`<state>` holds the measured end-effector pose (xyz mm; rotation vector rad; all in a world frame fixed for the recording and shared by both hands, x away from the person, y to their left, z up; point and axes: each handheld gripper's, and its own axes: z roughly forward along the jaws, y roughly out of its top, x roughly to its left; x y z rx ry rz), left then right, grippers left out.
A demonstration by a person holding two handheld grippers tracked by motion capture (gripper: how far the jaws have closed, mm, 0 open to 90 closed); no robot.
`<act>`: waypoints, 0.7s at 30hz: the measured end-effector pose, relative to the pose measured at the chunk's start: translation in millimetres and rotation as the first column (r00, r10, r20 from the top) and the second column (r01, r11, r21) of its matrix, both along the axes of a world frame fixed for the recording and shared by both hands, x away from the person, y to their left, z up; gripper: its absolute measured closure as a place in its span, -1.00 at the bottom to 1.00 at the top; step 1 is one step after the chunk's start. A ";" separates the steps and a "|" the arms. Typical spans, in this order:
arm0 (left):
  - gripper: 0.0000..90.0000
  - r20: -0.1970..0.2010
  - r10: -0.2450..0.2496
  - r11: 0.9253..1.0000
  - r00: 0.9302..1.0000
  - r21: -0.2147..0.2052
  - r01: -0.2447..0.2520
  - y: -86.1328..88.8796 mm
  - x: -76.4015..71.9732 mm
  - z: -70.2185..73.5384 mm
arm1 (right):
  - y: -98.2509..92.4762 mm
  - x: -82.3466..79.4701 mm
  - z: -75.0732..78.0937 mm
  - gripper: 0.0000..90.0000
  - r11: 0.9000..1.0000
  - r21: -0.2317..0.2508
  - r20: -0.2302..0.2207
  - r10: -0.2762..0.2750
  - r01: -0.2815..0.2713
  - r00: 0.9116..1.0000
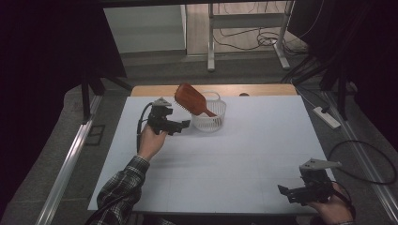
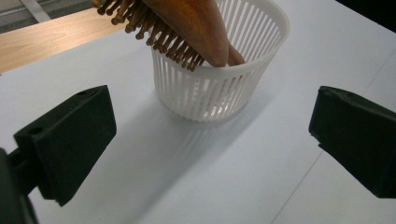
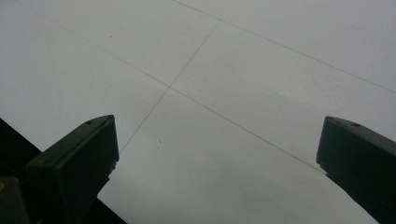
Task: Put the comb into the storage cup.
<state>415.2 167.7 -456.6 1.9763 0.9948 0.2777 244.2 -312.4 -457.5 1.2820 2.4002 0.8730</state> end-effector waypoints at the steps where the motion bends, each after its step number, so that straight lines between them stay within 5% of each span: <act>1: -0.99 -0.002 -0.001 1.000 1.000 0.002 0.001 0.6 -0.8 0.1 | 0.0 0.0 0.0 -1.00 1.000 0.001 0.001 0.000 0.000 1.000; 21: -0.99 -0.011 -0.018 0.999 1.000 -0.042 0.018 18.5 -22.8 -3.4 | -0.1 -1.3 0.5 -1.00 1.000 0.005 0.013 0.002 -0.002 1.000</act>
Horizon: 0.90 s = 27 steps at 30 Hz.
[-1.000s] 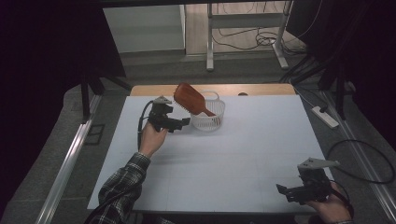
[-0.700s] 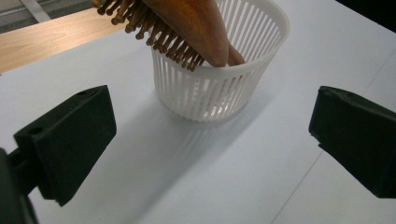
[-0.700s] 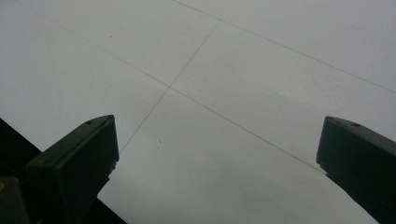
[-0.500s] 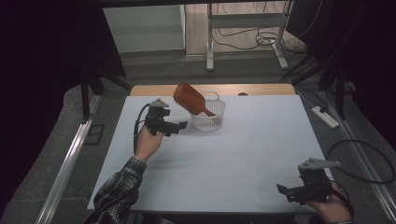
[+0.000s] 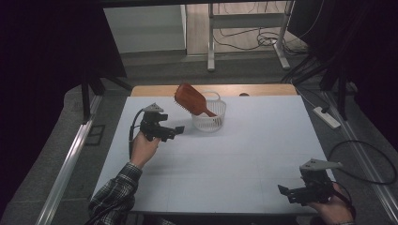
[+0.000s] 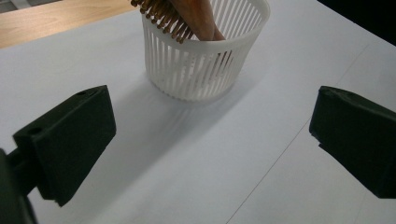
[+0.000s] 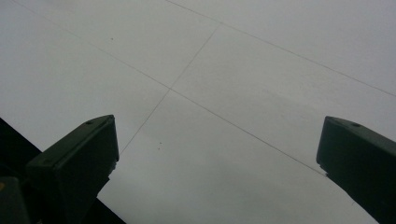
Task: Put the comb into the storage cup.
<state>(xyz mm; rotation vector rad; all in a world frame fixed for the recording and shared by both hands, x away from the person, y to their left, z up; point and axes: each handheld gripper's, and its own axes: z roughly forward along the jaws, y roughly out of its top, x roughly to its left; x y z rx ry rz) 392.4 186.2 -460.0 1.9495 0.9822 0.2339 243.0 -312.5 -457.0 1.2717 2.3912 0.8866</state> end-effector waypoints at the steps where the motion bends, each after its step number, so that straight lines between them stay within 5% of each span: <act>1: -0.99 0.000 0.000 1.000 1.000 0.000 0.000 0.0 0.0 0.0 | 0.0 0.0 0.0 -1.00 1.000 0.000 0.000 0.000 0.000 1.000; 14: -0.99 0.018 0.005 1.000 1.000 0.012 -0.005 9.0 -16.2 1.5 | -0.4 -0.4 0.4 -1.00 1.000 0.004 0.005 0.000 0.000 1.000; 27: -1.00 -0.010 -0.003 1.000 1.000 0.011 0.003 14.0 -30.0 0.1 | -1.1 -1.6 1.4 -1.00 1.000 0.010 0.021 -0.015 0.015 1.000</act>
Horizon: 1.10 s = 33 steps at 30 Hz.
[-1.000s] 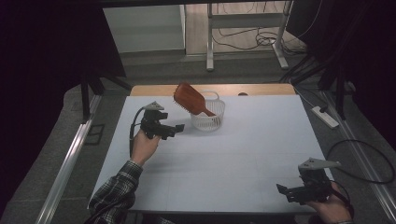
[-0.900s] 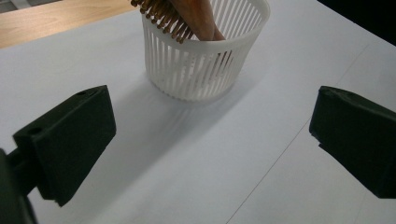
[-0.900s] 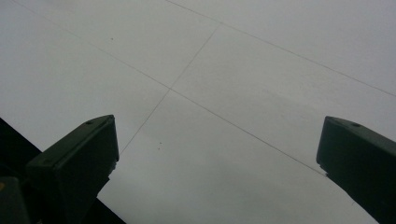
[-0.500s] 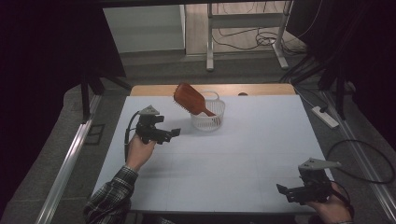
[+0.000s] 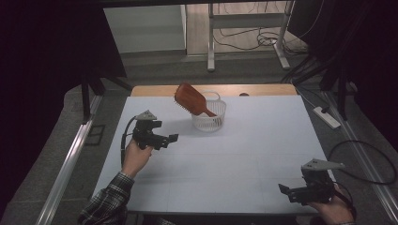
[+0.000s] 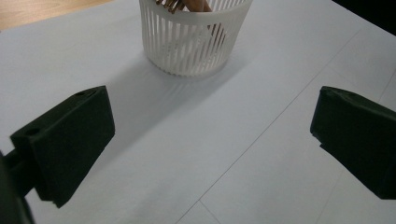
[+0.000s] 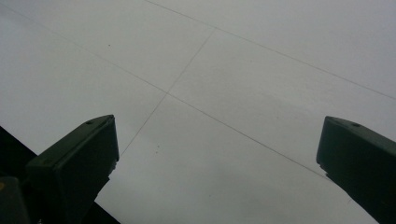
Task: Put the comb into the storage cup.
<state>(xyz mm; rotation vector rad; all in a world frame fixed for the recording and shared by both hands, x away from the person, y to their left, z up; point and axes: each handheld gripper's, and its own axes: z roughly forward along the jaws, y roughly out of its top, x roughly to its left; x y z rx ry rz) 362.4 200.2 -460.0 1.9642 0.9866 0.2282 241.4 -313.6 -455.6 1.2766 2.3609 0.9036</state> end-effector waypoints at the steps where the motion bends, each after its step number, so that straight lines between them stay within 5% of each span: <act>1: -1.00 0.002 0.000 1.000 1.000 -0.002 0.000 0.2 -0.7 0.2 | 0.4 -0.3 0.1 -1.00 1.000 -0.003 0.004 0.001 -0.001 1.000; 33: -1.00 0.012 0.027 0.999 1.000 0.017 -0.027 6.9 -29.1 3.6 | -2.7 0.7 1.3 -1.00 0.999 0.029 0.030 -0.046 0.045 0.998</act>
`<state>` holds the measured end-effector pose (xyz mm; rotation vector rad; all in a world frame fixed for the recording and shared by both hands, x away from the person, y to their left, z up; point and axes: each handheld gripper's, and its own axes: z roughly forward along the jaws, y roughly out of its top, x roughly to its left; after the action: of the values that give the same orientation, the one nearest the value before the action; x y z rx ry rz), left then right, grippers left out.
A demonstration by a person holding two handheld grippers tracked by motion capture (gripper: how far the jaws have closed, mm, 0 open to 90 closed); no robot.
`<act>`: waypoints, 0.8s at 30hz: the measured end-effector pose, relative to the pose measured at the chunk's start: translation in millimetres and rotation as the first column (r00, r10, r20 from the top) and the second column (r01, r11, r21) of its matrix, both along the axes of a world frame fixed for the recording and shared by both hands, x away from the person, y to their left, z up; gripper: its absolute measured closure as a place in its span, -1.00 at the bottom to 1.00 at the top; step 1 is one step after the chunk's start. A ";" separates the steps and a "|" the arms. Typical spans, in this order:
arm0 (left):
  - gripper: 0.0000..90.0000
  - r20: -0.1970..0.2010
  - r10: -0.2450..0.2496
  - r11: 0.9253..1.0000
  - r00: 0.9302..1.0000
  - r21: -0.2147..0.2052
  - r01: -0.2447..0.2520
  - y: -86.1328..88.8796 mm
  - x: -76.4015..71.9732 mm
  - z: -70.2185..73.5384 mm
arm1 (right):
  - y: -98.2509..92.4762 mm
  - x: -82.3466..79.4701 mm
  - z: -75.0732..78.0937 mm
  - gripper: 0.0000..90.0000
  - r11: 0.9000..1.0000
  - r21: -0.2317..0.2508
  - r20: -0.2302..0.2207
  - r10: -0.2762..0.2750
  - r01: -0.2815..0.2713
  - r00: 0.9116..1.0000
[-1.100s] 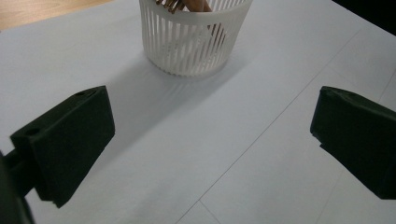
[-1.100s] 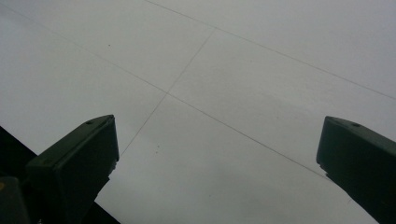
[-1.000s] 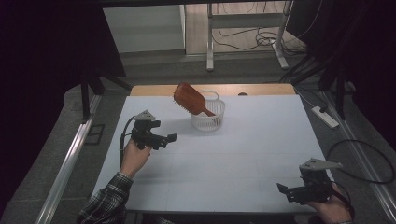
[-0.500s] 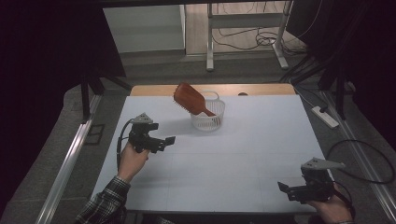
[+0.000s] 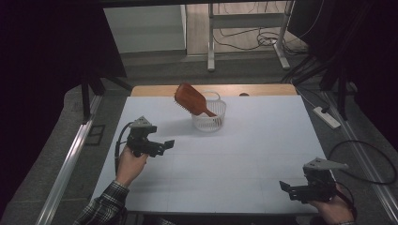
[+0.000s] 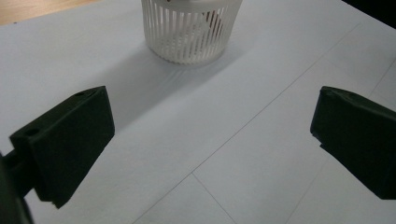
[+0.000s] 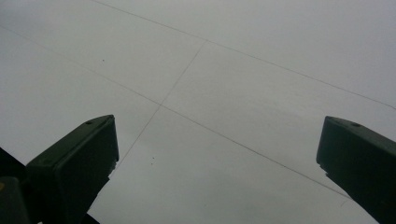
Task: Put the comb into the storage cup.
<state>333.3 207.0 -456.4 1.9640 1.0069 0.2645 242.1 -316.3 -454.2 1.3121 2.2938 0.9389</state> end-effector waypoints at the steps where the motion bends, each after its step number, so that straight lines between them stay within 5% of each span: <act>1: -1.00 0.001 0.001 1.000 1.000 -0.002 -0.001 0.0 -0.8 0.1 | 0.1 -0.1 0.0 -1.00 1.000 -0.001 0.000 0.000 0.000 1.000; 24: -1.00 0.009 0.007 1.000 1.000 0.028 -0.007 3.4 -25.9 -2.6 | 1.0 0.8 -1.0 -1.00 1.000 -0.009 -0.013 -0.001 0.001 1.000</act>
<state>307.4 210.4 -459.0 1.9830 1.0096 0.2931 242.8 -315.3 -455.2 1.3189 2.3043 0.9219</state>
